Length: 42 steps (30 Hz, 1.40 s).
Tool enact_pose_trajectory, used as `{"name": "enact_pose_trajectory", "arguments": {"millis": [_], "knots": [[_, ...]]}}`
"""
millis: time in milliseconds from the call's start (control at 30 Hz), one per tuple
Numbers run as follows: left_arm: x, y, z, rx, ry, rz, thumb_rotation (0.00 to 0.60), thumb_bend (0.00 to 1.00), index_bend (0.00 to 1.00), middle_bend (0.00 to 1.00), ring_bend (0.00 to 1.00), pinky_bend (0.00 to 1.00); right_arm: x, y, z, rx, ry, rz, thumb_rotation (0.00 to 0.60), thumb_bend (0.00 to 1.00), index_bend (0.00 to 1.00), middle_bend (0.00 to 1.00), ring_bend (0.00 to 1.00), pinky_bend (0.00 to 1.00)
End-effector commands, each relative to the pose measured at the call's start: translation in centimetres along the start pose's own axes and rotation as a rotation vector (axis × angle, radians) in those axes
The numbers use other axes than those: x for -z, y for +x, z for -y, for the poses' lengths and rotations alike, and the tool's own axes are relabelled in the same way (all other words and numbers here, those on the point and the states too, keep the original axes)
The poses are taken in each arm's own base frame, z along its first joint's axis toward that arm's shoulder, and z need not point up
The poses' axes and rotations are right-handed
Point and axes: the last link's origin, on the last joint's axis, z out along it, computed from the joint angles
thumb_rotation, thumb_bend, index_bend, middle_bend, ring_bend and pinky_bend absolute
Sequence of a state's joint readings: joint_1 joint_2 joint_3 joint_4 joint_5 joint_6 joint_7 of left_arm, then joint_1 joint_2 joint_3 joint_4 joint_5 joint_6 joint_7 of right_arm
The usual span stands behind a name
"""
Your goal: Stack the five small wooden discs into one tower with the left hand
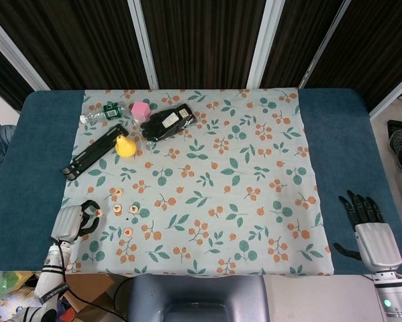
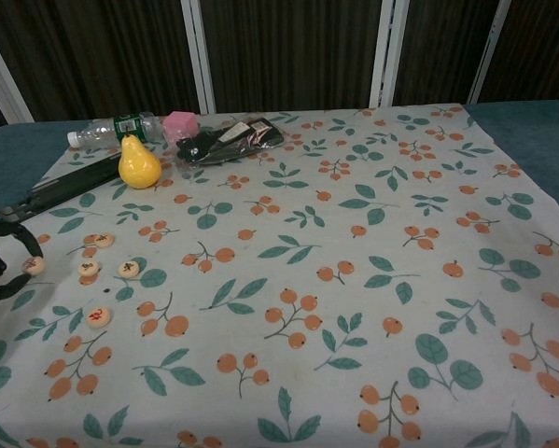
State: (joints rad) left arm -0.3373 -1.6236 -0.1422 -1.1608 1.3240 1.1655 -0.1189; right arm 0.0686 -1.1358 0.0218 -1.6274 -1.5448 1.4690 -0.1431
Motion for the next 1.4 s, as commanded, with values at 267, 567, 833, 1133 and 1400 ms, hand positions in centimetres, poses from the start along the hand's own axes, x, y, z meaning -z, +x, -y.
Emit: {"name": "enact_pose_trajectory", "arguments": {"millis": [267, 567, 833, 1133, 1400], "knots": [[-2.4, -0.2, -3.5, -0.008, -0.003, -0.018, 0.600, 0.41, 0.47, 1.00, 1.00, 1.00, -0.1, 0.0, -0.1, 0.000, -0.004, 0.001, 0.600, 0.08, 0.00, 0.00, 0.00, 0.00], [-2.5, -1.0, -4.2, -0.044, -0.006, 0.006, 0.600, 0.41, 0.46, 1.00, 1.00, 1.00, 0.0, 0.1, -0.2, -0.002, -0.007, -0.002, 0.600, 0.08, 0.00, 0.00, 0.00, 0.00], [-2.4, -2.1, -4.1, -0.052, 0.008, 0.027, 0.600, 0.41, 0.45, 1.00, 1.00, 1.00, 0.0, 0.2, -0.2, -0.004, -0.008, -0.004, 0.600, 0.08, 0.00, 0.00, 0.00, 0.00], [-2.5, -2.4, -4.1, -0.058, 0.007, 0.033, 0.600, 0.41, 0.43, 1.00, 1.00, 1.00, 0.0, 0.2, -0.2, -0.006, -0.008, -0.004, 0.600, 0.08, 0.00, 0.00, 0.00, 0.00], [-2.7, -2.5, -4.1, -0.056, 0.011, 0.038, 0.600, 0.41, 0.41, 1.00, 1.00, 1.00, 0.0, 0.2, -0.3, -0.008, -0.010, -0.005, 0.600, 0.08, 0.00, 0.00, 0.00, 0.00]]}}
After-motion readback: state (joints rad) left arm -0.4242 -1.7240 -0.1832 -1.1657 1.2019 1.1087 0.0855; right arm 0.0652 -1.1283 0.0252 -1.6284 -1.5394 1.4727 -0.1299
